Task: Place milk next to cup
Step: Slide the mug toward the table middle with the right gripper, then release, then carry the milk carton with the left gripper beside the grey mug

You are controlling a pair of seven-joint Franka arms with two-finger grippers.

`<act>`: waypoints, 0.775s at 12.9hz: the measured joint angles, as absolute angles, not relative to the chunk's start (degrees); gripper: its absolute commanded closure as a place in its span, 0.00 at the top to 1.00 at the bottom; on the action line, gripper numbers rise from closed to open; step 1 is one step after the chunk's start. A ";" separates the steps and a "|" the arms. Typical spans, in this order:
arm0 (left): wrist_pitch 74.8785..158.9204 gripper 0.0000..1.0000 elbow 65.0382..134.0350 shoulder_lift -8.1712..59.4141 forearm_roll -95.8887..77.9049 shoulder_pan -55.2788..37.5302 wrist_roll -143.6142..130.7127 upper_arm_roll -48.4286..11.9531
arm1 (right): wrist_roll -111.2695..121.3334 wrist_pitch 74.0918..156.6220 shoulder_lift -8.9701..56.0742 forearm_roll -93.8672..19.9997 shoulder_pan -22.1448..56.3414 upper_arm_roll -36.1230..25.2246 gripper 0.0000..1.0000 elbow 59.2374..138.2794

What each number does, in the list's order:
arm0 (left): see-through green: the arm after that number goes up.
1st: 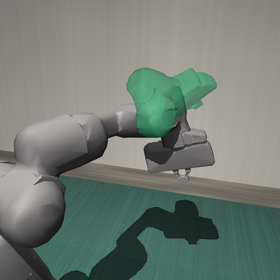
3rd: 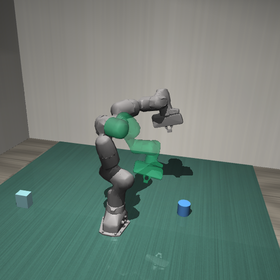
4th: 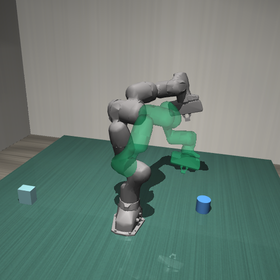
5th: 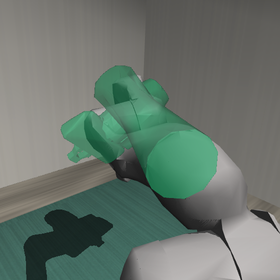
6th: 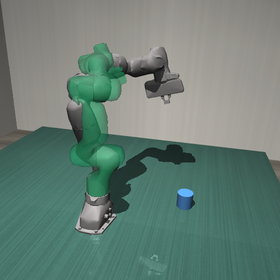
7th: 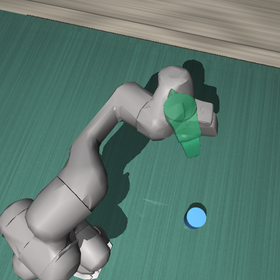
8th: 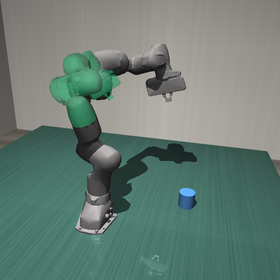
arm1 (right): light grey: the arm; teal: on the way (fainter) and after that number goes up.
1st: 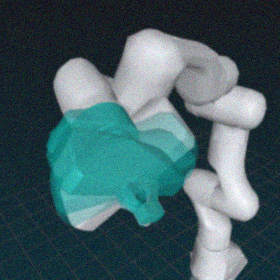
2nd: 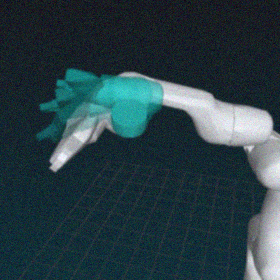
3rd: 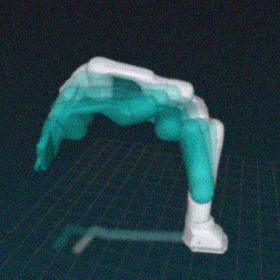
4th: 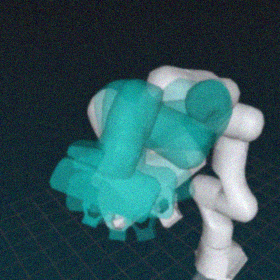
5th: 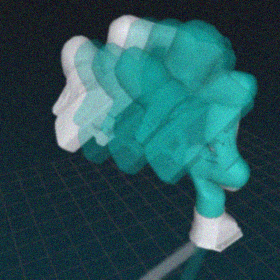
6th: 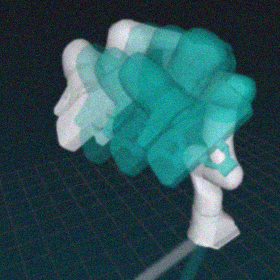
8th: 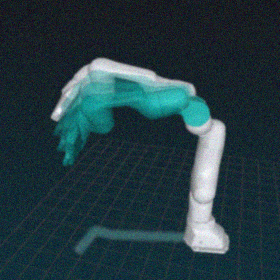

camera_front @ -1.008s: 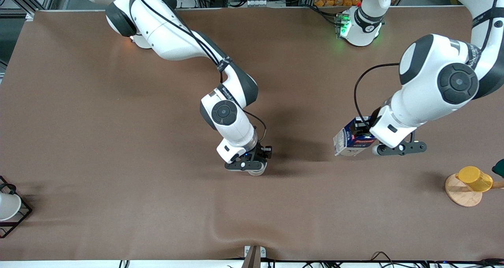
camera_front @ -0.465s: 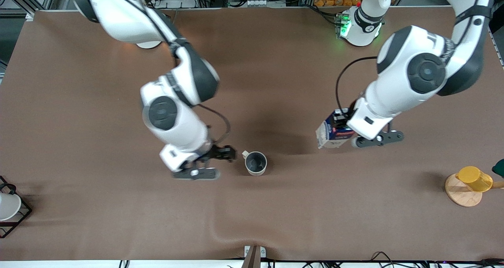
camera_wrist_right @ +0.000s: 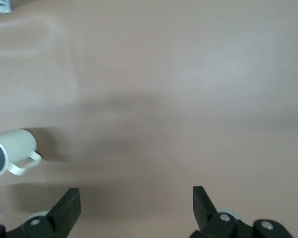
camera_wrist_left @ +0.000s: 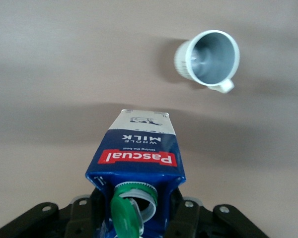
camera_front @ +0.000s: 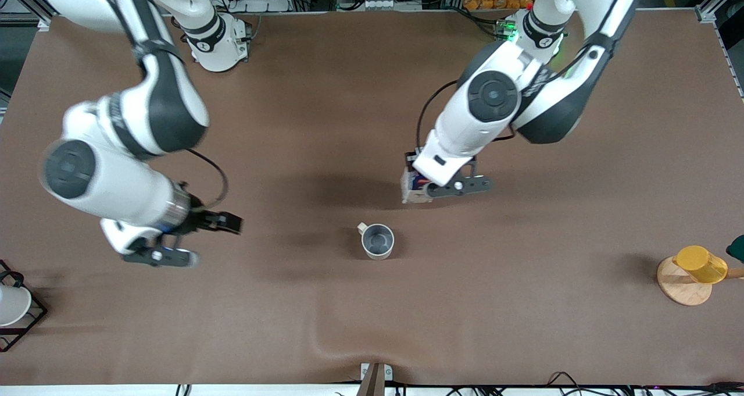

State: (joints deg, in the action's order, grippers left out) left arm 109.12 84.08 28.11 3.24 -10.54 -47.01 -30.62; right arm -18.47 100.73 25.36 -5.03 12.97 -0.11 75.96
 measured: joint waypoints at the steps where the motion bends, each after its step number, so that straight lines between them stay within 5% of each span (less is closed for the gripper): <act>1: 109.33 0.47 82.12 30.13 3.29 -11.92 -47.13 -30.01 | -18.36 100.69 22.06 -4.17 12.11 -0.14 1.00 79.34; 6: 111.60 0.47 76.51 35.81 3.38 -28.05 -49.68 -16.08 | -12.96 98.04 10.37 -2.29 6.37 -0.20 1.00 89.36; 10: 114.87 0.48 75.25 37.37 3.40 -30.53 -49.91 -14.26 | -12.16 95.99 7.58 -2.19 4.33 -0.22 1.00 89.70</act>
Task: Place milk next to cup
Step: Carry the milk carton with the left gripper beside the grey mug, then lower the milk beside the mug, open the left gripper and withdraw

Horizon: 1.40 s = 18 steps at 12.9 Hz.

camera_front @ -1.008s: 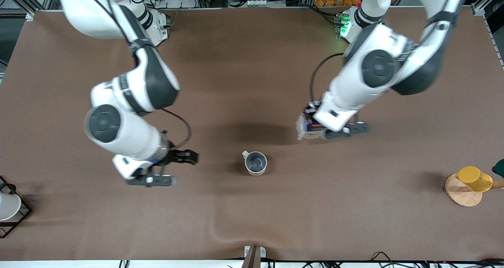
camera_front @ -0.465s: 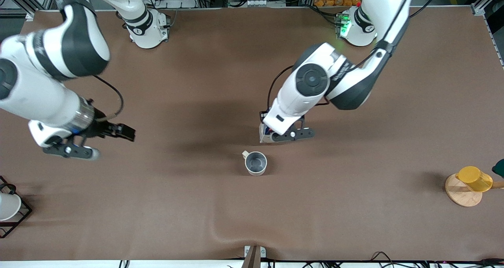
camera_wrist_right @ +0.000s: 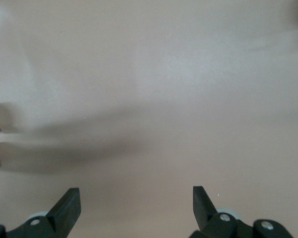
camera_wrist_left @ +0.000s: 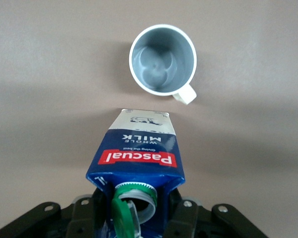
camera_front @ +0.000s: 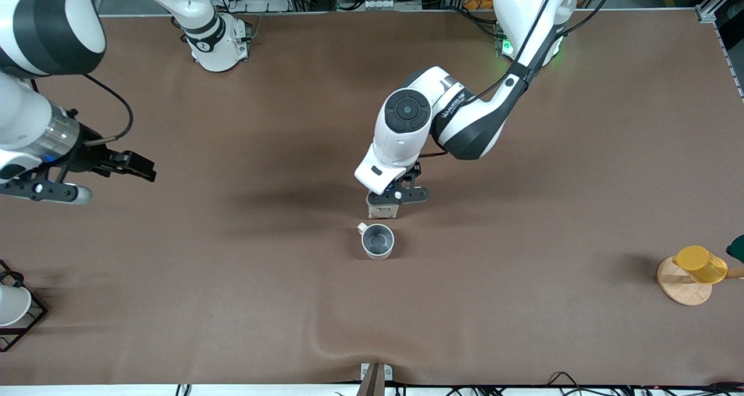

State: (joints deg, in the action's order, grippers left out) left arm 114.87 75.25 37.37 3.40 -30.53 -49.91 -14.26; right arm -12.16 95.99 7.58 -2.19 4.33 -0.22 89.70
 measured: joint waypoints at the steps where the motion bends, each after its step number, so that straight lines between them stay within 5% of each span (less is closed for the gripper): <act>1: 115.74 0.48 75.09 37.70 3.40 -30.47 -49.90 -14.05 | -11.49 95.98 7.15 -2.19 3.28 -0.23 1.00 89.70; 5: 117.20 0.50 75.04 39.00 3.44 -30.55 -49.75 -13.89 | -1.92 93.82 5.00 -2.31 -0.94 -0.27 1.00 90.07; 6: 117.57 0.70 75.03 39.32 3.45 -30.72 -49.71 -13.88 | -1.67 92.68 4.34 -2.50 -1.21 -0.27 1.00 90.17; 7: 118.14 1.00 75.03 39.57 3.46 -30.91 -49.65 -13.88 | -1.64 92.21 3.64 -2.79 -1.27 -0.26 1.00 90.35; 13: 118.54 1.00 73.87 39.54 3.54 -31.19 -49.33 -13.79 | -1.64 91.11 2.46 -3.78 -1.27 -0.15 1.00 91.29; 18: 111.86 1.00 72.35 32.58 3.54 -29.95 -49.34 -13.40 | -1.53 90.71 2.17 -5.34 -2.18 -0.18 1.00 91.34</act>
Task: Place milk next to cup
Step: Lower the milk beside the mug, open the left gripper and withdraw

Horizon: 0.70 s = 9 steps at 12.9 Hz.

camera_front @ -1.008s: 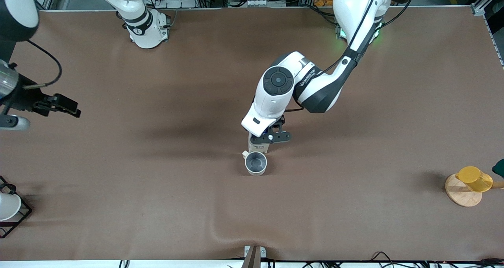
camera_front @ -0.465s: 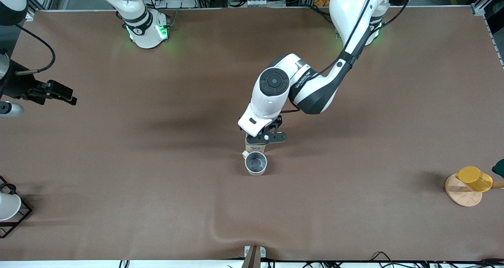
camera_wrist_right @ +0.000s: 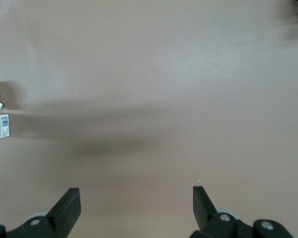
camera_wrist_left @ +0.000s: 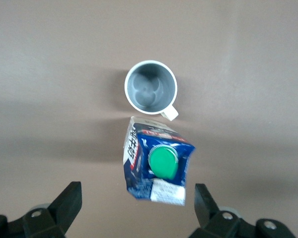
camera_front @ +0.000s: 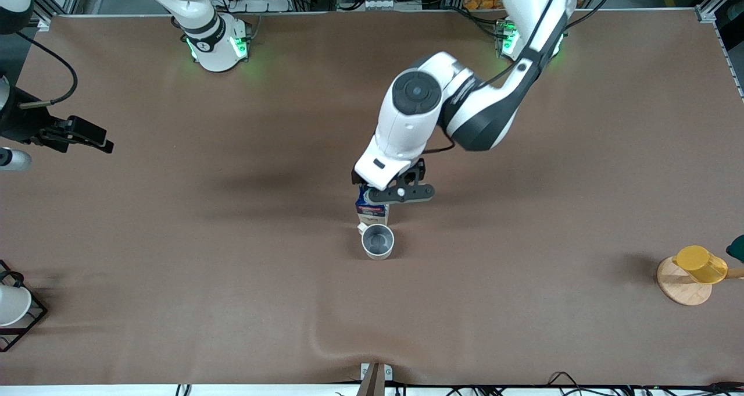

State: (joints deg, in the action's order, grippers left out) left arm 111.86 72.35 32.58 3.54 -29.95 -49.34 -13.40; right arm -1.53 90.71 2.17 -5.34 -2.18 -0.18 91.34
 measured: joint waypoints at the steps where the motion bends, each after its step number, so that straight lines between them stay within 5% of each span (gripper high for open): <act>1: 110.57 1.00 72.27 30.68 3.55 -28.56 -49.33 -13.18 | -1.45 90.72 2.17 -5.37 -2.20 -0.18 1.00 91.37; 9: 96.34 1.00 72.26 20.63 4.18 -7.46 -39.74 -12.76 | -1.21 91.84 2.14 -3.35 -2.41 -0.28 1.00 91.20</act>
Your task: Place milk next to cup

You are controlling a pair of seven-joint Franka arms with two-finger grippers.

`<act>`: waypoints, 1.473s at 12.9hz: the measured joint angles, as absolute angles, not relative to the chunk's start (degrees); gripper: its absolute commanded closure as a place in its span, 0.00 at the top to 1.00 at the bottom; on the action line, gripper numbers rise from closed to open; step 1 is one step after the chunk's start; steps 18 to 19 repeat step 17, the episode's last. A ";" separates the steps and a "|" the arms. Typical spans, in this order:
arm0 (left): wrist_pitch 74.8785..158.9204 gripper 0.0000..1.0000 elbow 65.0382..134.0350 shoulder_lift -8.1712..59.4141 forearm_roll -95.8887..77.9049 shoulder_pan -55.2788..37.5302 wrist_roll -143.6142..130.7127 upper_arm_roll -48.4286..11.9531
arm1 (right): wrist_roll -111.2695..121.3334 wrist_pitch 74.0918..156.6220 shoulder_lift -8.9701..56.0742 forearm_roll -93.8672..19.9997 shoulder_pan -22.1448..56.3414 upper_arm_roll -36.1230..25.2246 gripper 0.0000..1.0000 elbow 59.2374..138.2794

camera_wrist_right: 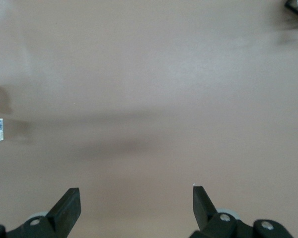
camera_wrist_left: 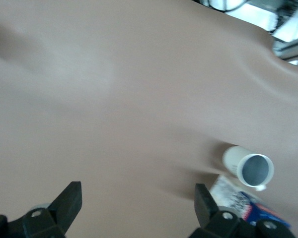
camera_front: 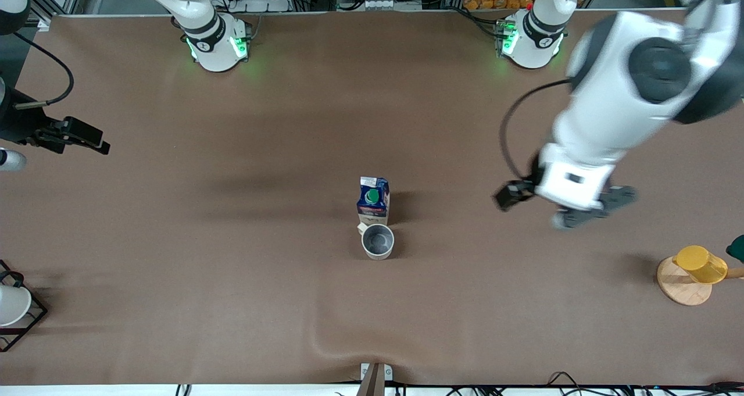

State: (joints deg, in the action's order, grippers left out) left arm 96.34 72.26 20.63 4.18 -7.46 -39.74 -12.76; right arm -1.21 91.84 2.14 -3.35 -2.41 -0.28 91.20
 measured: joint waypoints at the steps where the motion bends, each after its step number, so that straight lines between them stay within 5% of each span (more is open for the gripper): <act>1: 94.46 1.00 72.27 19.71 4.18 -5.58 -37.04 -12.74 | -1.04 92.29 2.11 -1.61 -2.42 -0.30 1.00 91.11; 5: 89.05 1.00 74.03 15.93 3.68 1.42 -23.75 -13.13 | -0.62 92.48 2.07 0.58 -2.50 -0.33 1.00 91.05; 11: 90.11 1.00 90.50 2.20 0.55 6.53 -11.16 -12.79 | -0.58 92.50 2.10 0.58 -2.50 -0.07 1.00 91.05; 19: 89.84 1.00 91.69 0.48 0.55 6.49 -11.11 -12.82 | -0.55 92.54 2.19 0.58 -2.48 0.50 1.00 91.08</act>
